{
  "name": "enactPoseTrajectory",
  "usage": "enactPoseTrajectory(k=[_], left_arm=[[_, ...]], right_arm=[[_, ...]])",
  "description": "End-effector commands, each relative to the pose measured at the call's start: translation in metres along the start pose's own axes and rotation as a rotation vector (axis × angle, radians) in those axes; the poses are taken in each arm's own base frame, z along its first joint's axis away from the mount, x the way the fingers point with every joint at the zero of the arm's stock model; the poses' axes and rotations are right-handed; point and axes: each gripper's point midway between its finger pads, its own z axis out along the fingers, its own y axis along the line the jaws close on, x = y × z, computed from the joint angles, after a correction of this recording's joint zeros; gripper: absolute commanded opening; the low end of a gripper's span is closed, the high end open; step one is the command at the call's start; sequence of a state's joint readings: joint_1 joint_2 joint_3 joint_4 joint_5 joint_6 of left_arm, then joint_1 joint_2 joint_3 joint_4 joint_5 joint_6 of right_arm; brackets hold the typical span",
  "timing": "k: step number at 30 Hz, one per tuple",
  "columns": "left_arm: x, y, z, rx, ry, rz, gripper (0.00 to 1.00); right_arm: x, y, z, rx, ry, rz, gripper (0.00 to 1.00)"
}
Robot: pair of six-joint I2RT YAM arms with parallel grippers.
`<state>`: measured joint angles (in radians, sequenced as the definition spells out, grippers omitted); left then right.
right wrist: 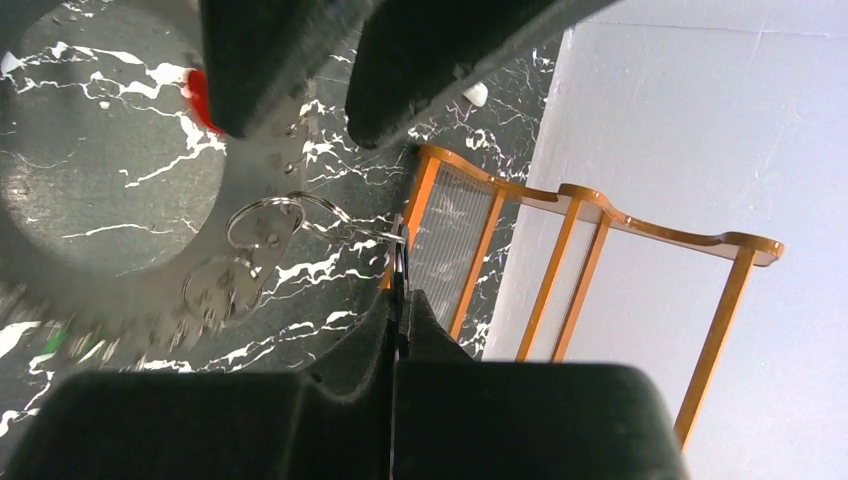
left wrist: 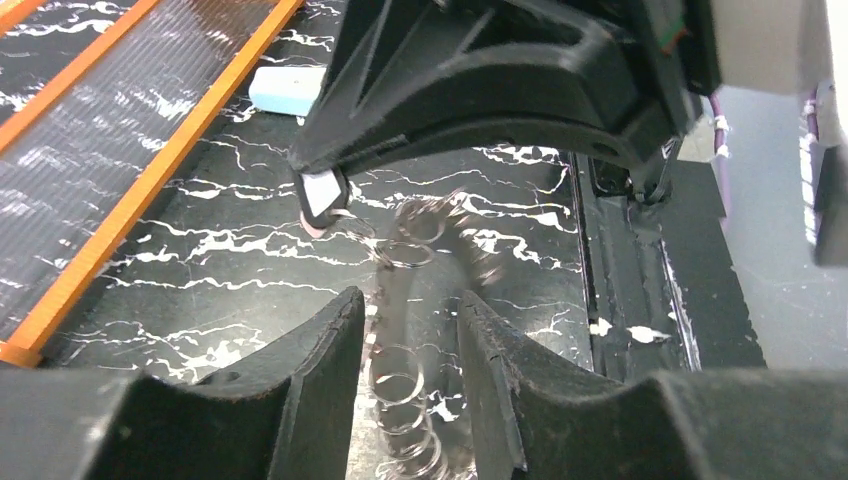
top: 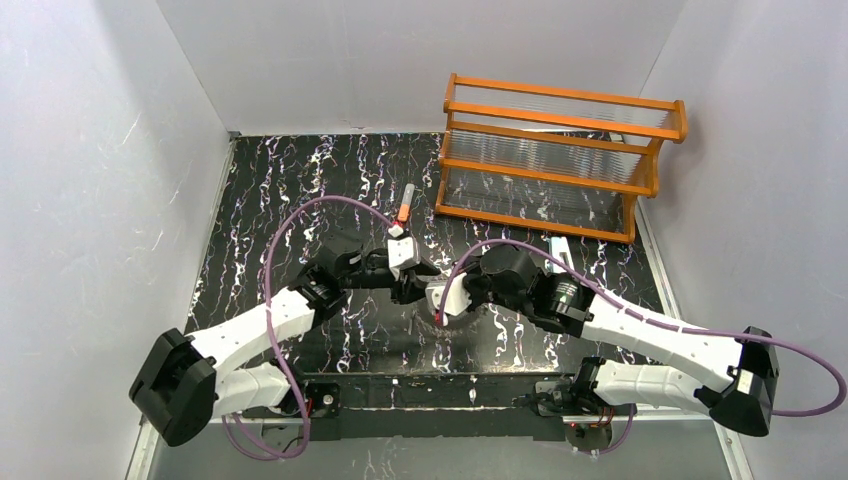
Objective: Remove the keys from the keyring
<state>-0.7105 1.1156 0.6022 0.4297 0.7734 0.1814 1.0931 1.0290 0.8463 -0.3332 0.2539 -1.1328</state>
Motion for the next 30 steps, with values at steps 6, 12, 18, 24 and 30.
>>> enactPoseTrajectory(k=[6,12,18,24,30], left_arm=[[0.007,-0.004,0.014,0.019,-0.053,-0.115,0.38],[0.015,-0.002,0.024,0.027,-0.052,-0.151,0.37],[0.022,0.0,0.032,0.045,-0.046,-0.189,0.35],[0.029,-0.006,0.029,0.037,-0.038,-0.201,0.35],[0.03,-0.01,0.029,0.034,-0.035,-0.204,0.35]], right_arm=[[-0.014,-0.012,0.007,0.059,-0.073,-0.022,0.01],[-0.019,-0.007,0.009,0.05,-0.108,-0.016,0.01],[-0.019,-0.005,0.009,0.063,-0.117,-0.014,0.01],[-0.018,-0.003,0.008,0.071,-0.121,-0.009,0.01],[-0.017,-0.003,0.006,0.08,-0.124,-0.005,0.01]])
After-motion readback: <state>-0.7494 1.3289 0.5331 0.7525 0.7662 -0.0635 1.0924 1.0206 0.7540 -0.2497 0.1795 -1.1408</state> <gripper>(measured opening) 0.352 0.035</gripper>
